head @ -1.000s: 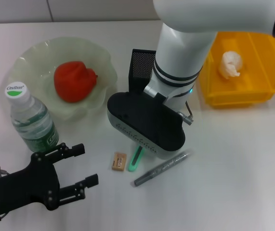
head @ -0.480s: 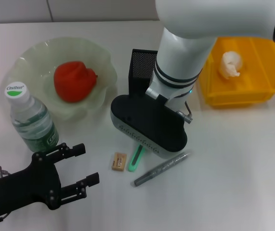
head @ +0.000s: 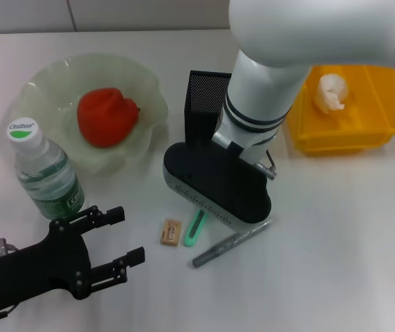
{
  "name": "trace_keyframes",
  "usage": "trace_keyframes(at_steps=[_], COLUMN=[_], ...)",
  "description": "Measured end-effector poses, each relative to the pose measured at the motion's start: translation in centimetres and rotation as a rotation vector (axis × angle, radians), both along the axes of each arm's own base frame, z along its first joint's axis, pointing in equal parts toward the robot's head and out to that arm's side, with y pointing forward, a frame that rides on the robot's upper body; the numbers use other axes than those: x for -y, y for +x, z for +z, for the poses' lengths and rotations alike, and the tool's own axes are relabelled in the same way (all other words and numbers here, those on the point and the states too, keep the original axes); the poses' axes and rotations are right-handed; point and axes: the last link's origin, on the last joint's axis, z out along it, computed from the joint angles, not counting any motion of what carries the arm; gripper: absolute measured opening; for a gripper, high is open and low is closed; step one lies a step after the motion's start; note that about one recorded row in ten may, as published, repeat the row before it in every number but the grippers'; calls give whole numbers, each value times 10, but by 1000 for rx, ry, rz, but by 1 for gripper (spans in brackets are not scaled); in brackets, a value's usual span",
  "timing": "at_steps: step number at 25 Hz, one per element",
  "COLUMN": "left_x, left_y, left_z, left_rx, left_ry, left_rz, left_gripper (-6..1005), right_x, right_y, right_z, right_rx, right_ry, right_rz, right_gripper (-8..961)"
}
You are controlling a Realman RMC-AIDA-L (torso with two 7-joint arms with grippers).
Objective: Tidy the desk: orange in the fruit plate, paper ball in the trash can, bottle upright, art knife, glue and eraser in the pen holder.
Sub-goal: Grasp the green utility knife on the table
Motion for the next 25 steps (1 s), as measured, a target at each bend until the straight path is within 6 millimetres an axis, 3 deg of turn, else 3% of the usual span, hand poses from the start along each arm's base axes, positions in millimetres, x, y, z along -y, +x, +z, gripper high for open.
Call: trace_keyframes(at_steps=[25], left_x=[2], left_y=[1], left_z=[-1], left_rx=[16], left_ry=[-3], left_rz=[9], left_gripper=[752], right_x=[-2], right_y=[0], right_z=[-1], right_rx=[-8], right_ry=[8], right_rz=[13], right_gripper=[393])
